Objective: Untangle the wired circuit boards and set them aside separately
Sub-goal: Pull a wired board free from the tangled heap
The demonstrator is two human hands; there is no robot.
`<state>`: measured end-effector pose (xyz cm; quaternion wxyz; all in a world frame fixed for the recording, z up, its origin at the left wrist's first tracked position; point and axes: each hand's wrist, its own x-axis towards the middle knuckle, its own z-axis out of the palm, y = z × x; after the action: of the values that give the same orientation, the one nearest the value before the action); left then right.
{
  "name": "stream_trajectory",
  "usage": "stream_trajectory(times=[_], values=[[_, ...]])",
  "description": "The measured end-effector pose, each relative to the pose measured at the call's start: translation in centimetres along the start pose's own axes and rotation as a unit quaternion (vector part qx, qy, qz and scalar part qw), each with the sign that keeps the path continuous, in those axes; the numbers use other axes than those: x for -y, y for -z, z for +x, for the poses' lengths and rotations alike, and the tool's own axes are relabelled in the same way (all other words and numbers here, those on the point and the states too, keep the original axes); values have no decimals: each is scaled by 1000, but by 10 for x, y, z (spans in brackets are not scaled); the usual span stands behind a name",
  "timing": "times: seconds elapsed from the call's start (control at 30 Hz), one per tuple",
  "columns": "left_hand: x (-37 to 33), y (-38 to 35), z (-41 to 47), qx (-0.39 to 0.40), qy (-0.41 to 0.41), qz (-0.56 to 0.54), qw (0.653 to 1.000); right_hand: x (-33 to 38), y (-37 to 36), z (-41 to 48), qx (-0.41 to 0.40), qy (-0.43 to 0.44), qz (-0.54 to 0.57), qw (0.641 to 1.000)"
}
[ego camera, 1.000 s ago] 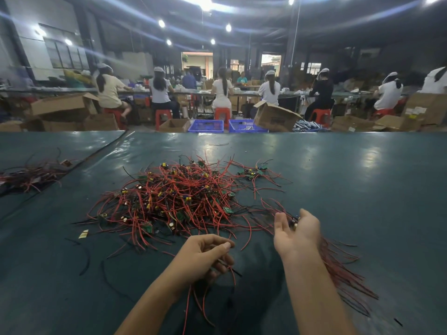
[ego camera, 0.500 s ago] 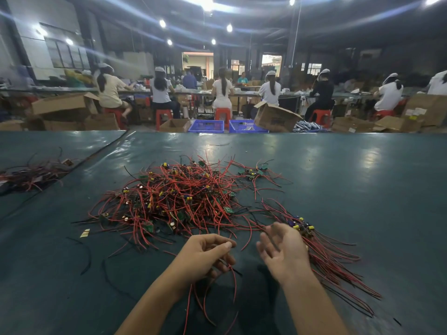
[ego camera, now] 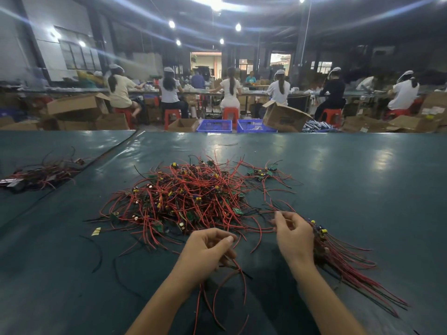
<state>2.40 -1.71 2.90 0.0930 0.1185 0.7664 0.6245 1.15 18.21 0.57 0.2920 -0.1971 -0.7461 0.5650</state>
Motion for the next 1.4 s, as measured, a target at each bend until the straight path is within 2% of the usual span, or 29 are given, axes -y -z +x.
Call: stream_trajectory(times=[0.07, 0.13, 0.23, 0.33, 0.47, 0.6, 0.8, 0.9, 1.0, 1.1, 1.2, 1.27, 1.4], values=[[5, 4, 2, -103, -71, 86, 988, 9, -13, -10, 56, 53, -26, 997], [10, 10, 3, -176, -124, 201, 956, 17, -28, -20, 138, 85, -96, 982], [17, 16, 4, -203, -132, 308, 920, 24, -46, -29, 184, 132, -224, 948], [22, 17, 6, -181, -109, 318, 924, 26, -52, -33, 185, 167, -270, 930], [24, 17, 9, -138, -60, 278, 949, 26, -43, -44, 157, 190, -188, 951], [22, 14, 7, -110, -74, 251, 959, 33, -35, -61, 137, 185, -74, 970], [20, 14, 6, -108, -114, 201, 967, 32, -37, -86, 190, 243, 32, 951], [15, 10, 4, -108, -121, 85, 983, 37, -34, -90, 192, 271, 88, 939], [10, 8, 6, -151, -113, -8, 982, 38, -30, -90, 157, 204, 155, 954], [1, 7, 8, -166, -75, -143, 973, 37, -27, -85, 115, 111, 147, 976], [-2, 5, 7, -127, -69, -205, 968, 36, -25, -80, 167, -2, 172, 971], [-3, 4, 5, -94, -80, -210, 970, 37, -26, -79, 194, -44, 198, 960], [-3, 0, 1, -19, -85, -228, 970, 41, -26, -77, 192, -118, 242, 944]])
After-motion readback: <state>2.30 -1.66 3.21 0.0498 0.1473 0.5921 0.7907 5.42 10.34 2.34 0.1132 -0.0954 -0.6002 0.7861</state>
